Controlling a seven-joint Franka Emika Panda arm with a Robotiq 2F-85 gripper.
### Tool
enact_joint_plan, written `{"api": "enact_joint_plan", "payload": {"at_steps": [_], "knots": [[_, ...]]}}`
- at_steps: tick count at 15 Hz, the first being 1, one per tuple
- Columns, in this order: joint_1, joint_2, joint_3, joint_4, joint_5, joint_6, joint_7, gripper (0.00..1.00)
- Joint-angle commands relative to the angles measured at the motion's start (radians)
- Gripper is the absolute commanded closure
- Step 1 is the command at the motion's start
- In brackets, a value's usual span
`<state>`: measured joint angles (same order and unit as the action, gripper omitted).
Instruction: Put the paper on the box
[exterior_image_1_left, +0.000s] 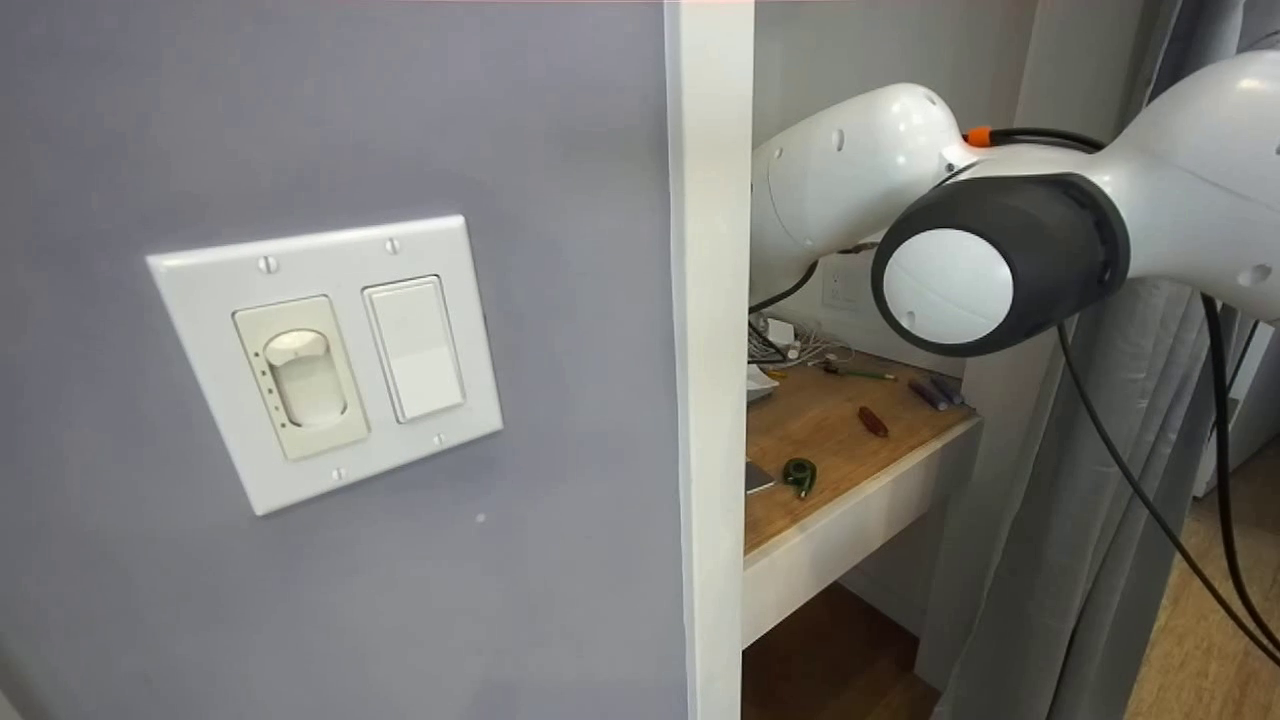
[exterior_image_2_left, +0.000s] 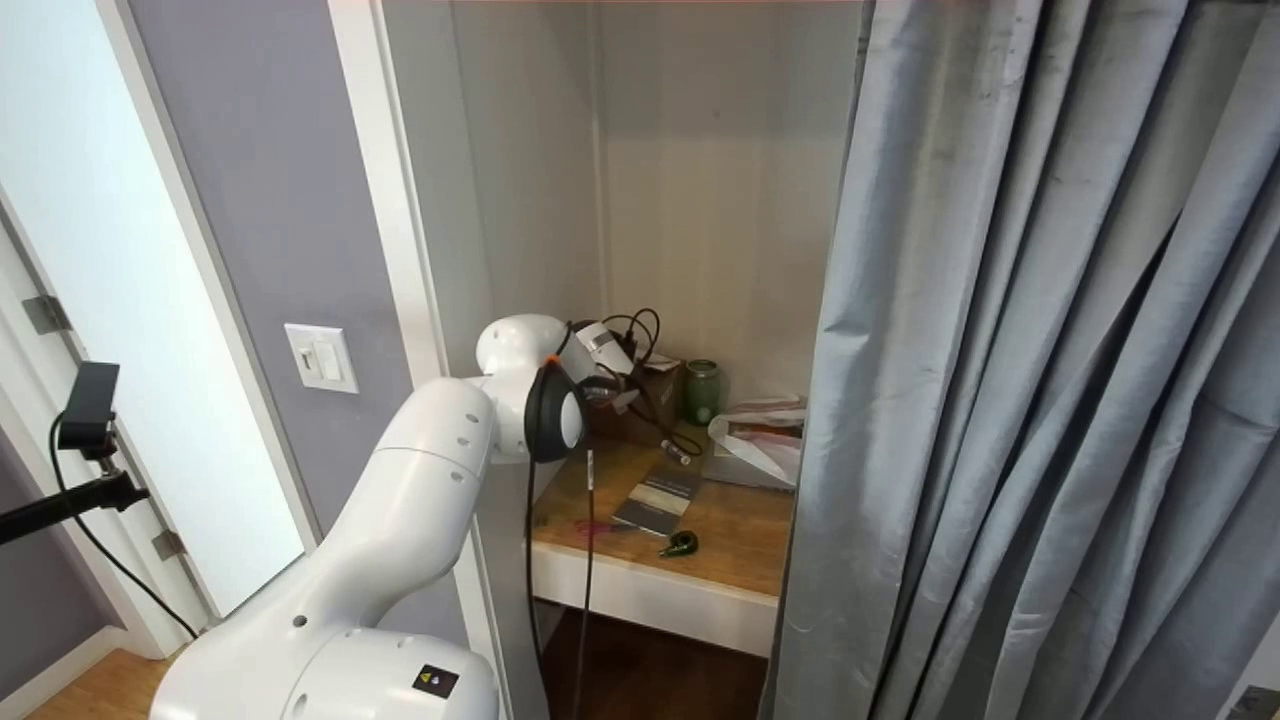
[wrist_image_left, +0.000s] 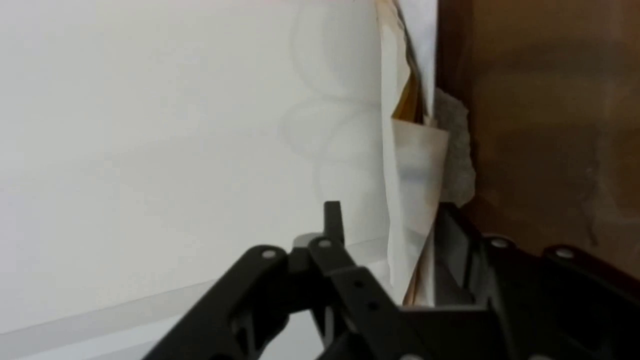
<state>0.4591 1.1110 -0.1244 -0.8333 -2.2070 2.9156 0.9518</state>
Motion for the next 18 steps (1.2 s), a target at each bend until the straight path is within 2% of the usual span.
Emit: {"api": "enact_joint_plan", "payload": {"at_steps": [1,3,4,8,11,14,18], "knots": [[-0.017,-0.05,0.012,-0.025,0.048,0.076,-0.025,0.17],[-0.023,-0.081,0.014,-0.052,0.092,0.124,-0.034,0.03],[-0.028,-0.099,0.017,-0.074,0.132,0.161,-0.042,0.0],[-0.024,-0.19,-0.006,-0.202,0.286,0.253,-0.075,0.0],[-0.004,-0.281,-0.046,-0.352,0.429,0.286,-0.107,0.0],[0.015,-0.37,-0.06,-0.482,0.522,0.254,-0.147,0.0],[0.007,-0.495,-0.034,-0.657,0.665,0.211,-0.216,0.0]]}}
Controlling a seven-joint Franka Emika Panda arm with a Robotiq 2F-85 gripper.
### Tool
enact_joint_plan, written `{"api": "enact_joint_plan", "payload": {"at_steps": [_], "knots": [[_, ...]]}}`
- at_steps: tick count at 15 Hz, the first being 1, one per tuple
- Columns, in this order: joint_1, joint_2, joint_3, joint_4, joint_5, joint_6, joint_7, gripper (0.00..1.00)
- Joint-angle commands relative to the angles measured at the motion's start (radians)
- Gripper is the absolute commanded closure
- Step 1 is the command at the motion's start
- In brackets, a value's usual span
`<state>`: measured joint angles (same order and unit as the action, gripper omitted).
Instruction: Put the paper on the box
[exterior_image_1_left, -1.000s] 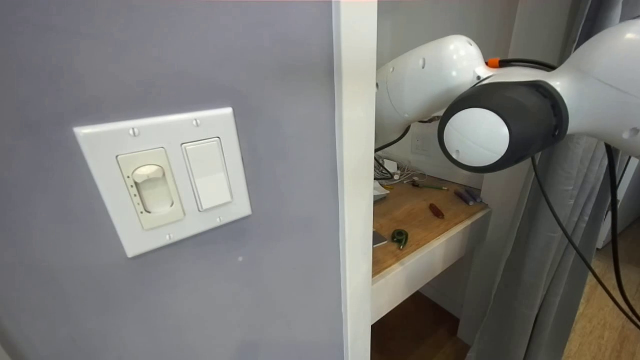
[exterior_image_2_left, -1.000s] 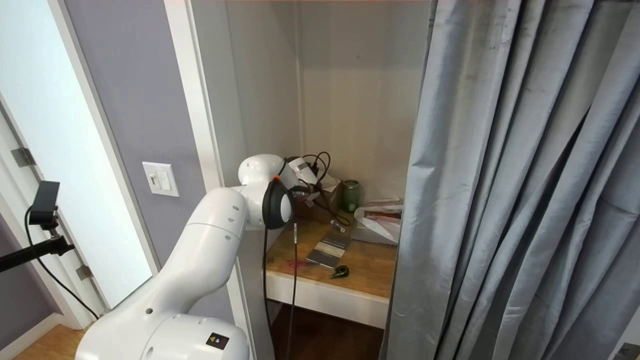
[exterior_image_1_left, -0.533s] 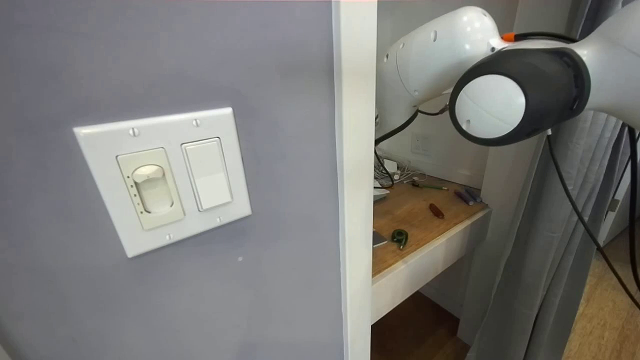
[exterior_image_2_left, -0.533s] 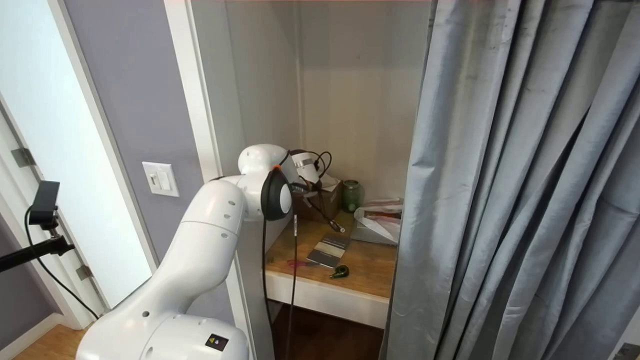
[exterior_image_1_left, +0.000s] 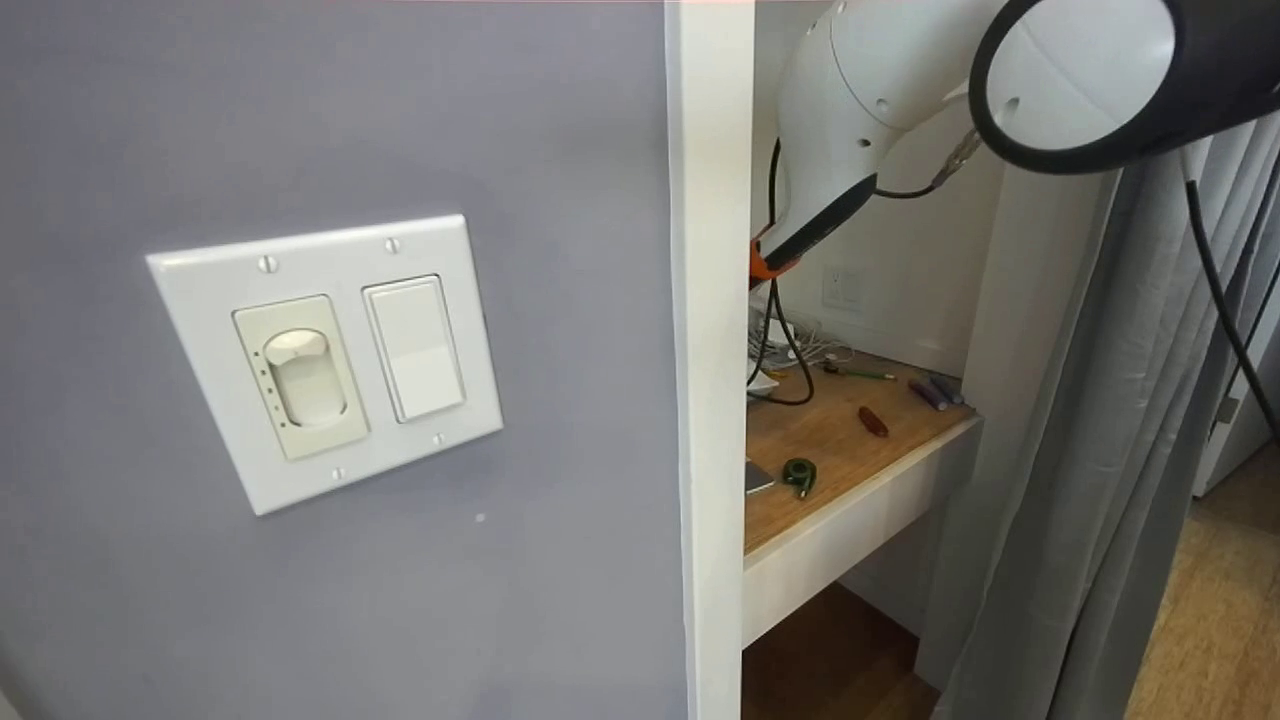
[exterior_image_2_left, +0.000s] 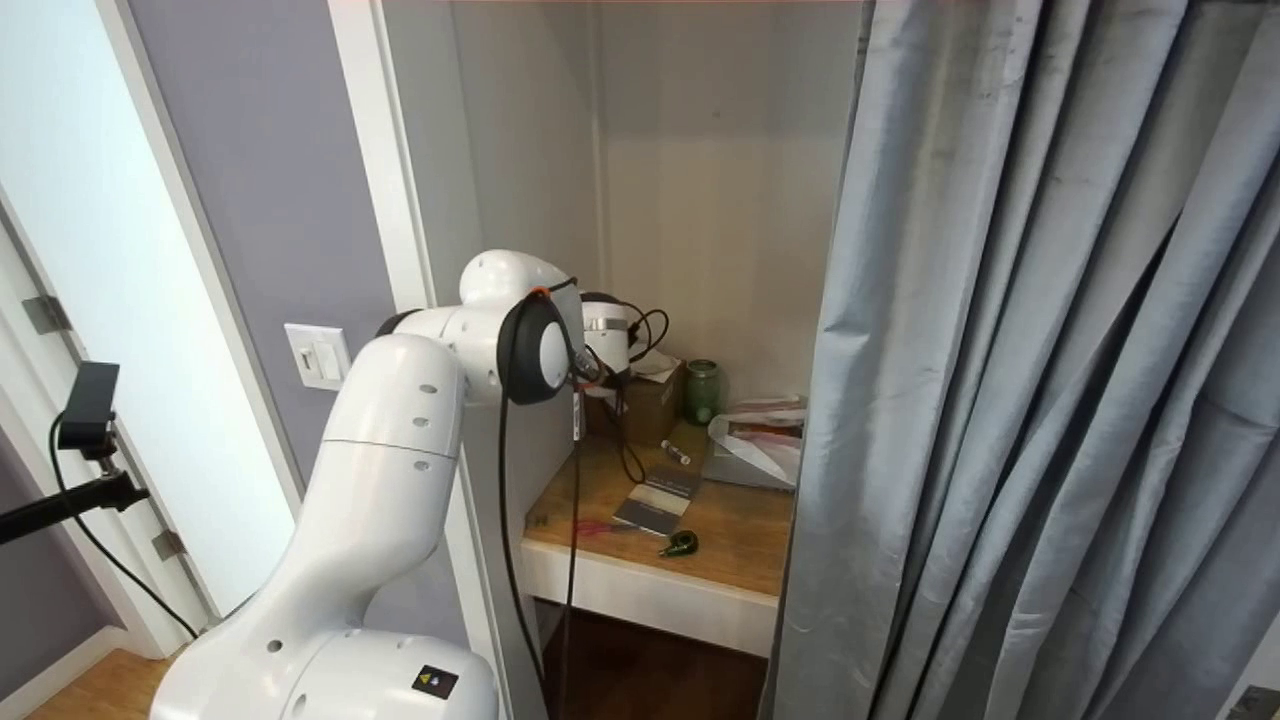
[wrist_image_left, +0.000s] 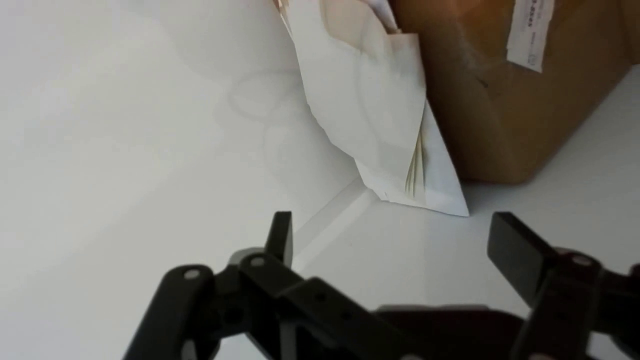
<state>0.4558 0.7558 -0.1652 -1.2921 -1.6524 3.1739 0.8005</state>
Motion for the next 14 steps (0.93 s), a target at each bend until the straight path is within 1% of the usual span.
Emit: {"api": "enact_joint_plan", "payload": {"at_steps": [1,3,4,8,9,12,14], "knots": [[0.004,-0.16,0.017,-0.221,0.147,-0.059,-0.076,0.0],[0.003,-0.218,0.028,-0.29,0.207,-0.117,-0.12,0.0],[0.015,-0.249,0.021,-0.323,0.218,-0.185,-0.147,0.0],[0.003,-0.357,0.057,-0.452,0.352,-0.359,-0.304,0.0],[-0.006,-0.379,0.068,-0.481,0.394,-0.385,-0.344,0.0],[-0.023,-0.454,0.078,-0.581,0.515,-0.471,-0.394,0.0],[-0.04,-0.498,0.08,-0.646,0.595,-0.485,-0.415,0.0]]}}
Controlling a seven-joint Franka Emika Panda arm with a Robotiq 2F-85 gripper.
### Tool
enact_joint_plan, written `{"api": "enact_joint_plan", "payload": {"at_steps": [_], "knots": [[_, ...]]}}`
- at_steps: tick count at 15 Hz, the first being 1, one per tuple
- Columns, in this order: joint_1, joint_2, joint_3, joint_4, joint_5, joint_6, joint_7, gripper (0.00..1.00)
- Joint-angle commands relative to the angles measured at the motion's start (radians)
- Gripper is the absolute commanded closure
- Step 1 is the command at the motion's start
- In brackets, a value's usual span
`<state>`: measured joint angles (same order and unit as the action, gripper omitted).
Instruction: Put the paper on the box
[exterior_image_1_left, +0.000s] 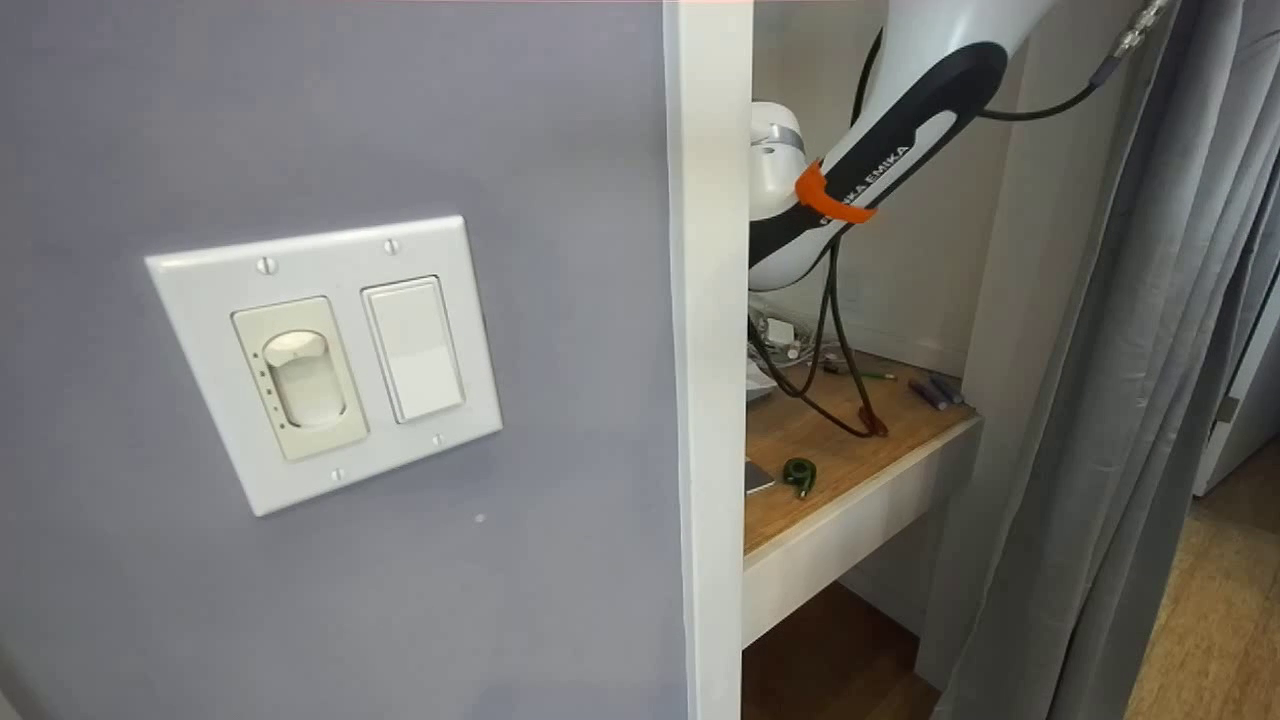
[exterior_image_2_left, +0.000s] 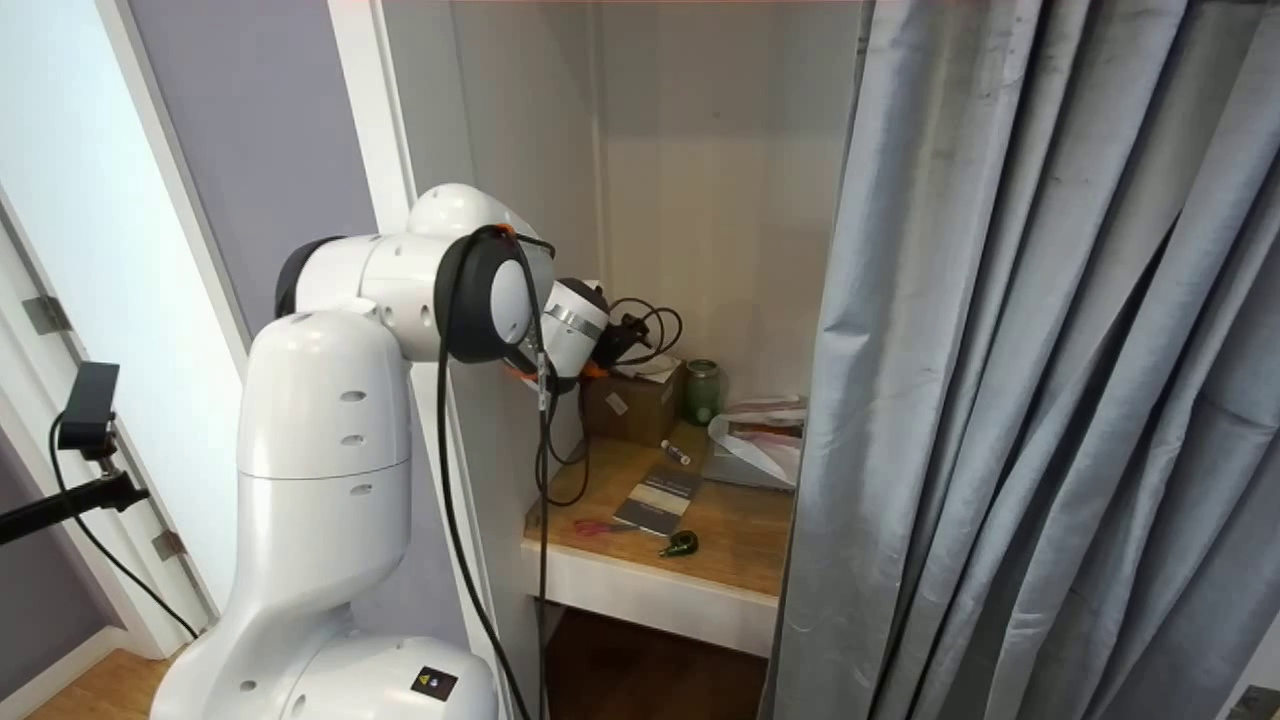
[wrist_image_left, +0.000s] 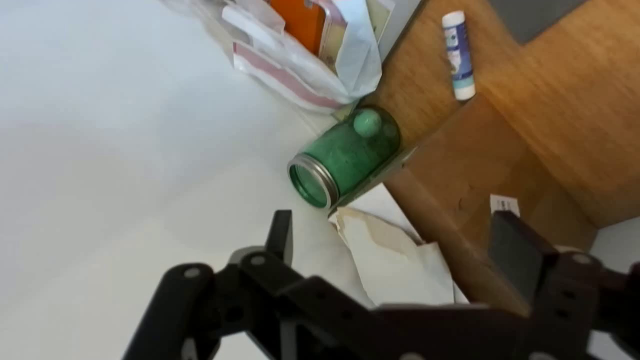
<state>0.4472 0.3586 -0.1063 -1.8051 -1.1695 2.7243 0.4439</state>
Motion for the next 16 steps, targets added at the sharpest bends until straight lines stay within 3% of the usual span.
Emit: {"api": "enact_joint_plan", "payload": {"at_steps": [1,6,9,10,12,16], "knots": [[-0.047,-0.117,0.019,-0.162,0.144,-0.003,-0.056,0.0],[-0.138,-0.145,0.015,-0.307,0.334,0.162,-0.054,0.0],[-0.218,-0.097,0.029,-0.385,0.47,0.305,-0.073,0.0],[-0.168,-0.104,0.006,-0.328,0.39,0.222,-0.047,0.0],[-0.203,-0.09,0.007,-0.37,0.422,0.284,-0.053,0.0],[-0.209,-0.086,0.016,-0.376,0.439,0.295,-0.053,0.0]]}}
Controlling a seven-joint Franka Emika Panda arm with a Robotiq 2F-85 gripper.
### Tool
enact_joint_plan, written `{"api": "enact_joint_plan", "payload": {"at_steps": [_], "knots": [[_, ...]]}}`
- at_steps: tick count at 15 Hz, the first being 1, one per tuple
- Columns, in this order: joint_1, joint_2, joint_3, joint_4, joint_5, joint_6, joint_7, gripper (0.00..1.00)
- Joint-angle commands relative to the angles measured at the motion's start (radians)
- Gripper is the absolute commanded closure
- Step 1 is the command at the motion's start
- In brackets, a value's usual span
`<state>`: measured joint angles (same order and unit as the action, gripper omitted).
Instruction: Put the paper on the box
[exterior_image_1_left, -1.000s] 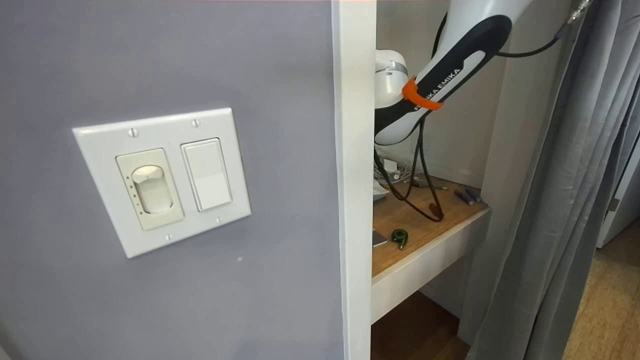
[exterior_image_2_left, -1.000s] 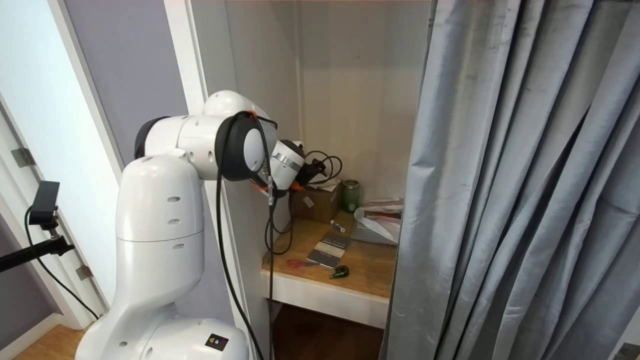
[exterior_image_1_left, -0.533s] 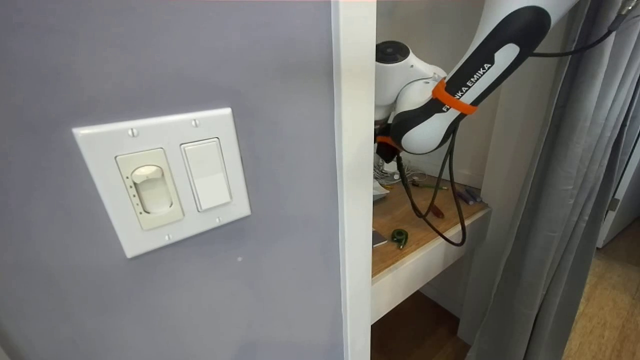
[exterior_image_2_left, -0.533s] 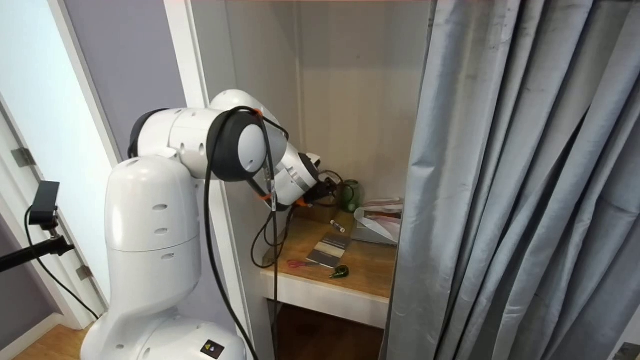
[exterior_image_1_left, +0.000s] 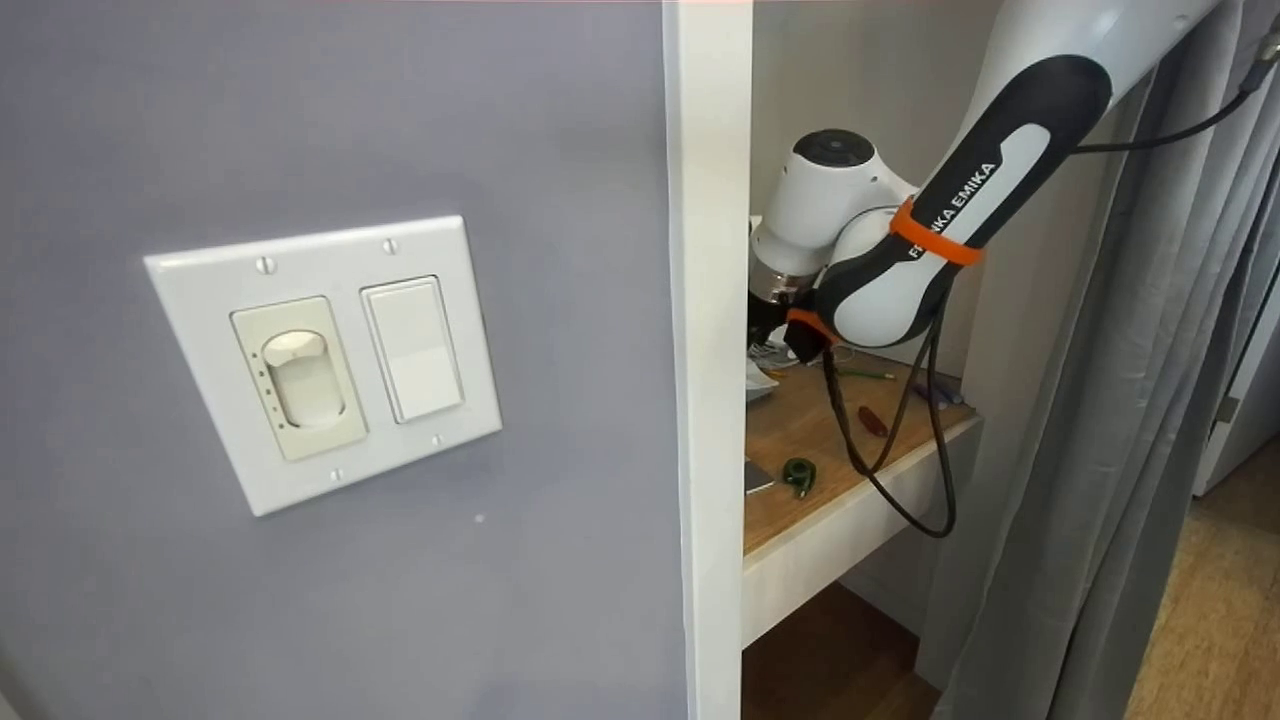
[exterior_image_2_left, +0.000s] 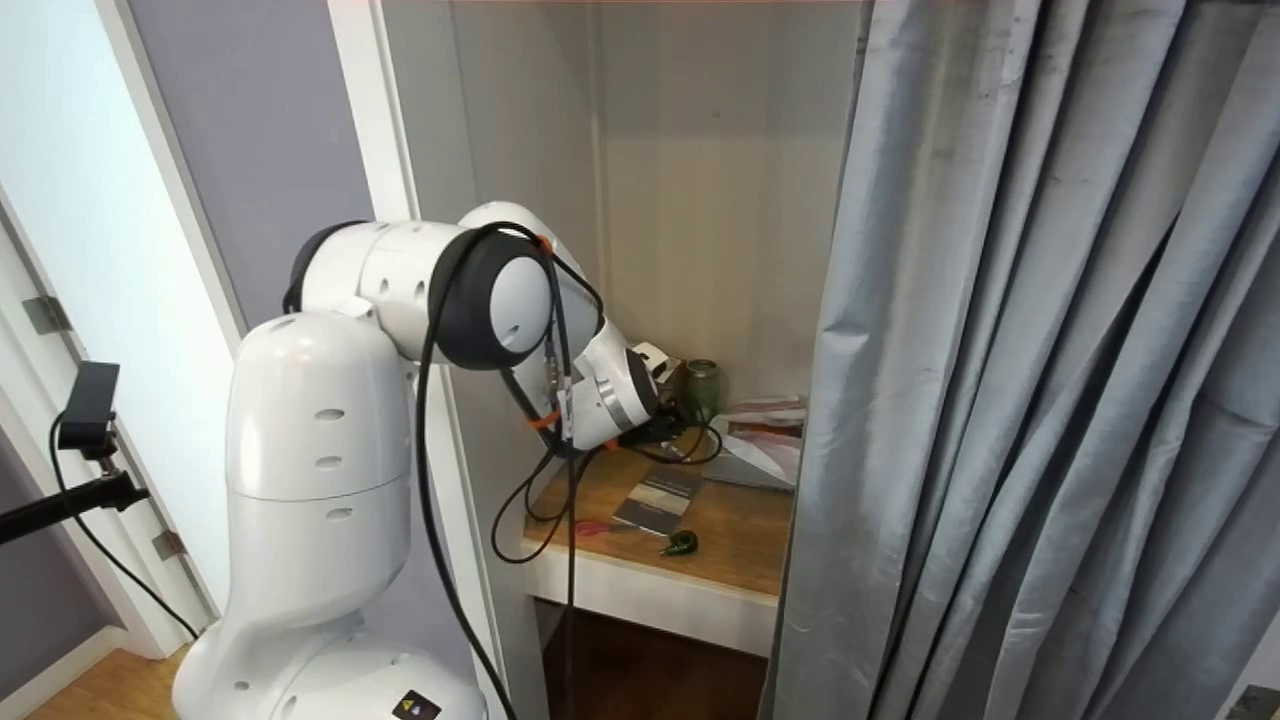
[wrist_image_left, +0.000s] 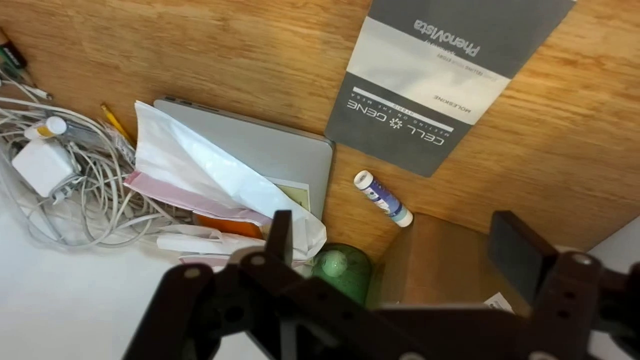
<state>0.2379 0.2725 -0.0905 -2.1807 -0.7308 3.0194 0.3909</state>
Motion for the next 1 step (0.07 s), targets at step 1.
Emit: {"api": "enact_joint_plan", "payload": {"at_steps": [1], "knots": [[0.0,0.0,0.002,0.0,0.001,0.0,0.0,0.0]]}}
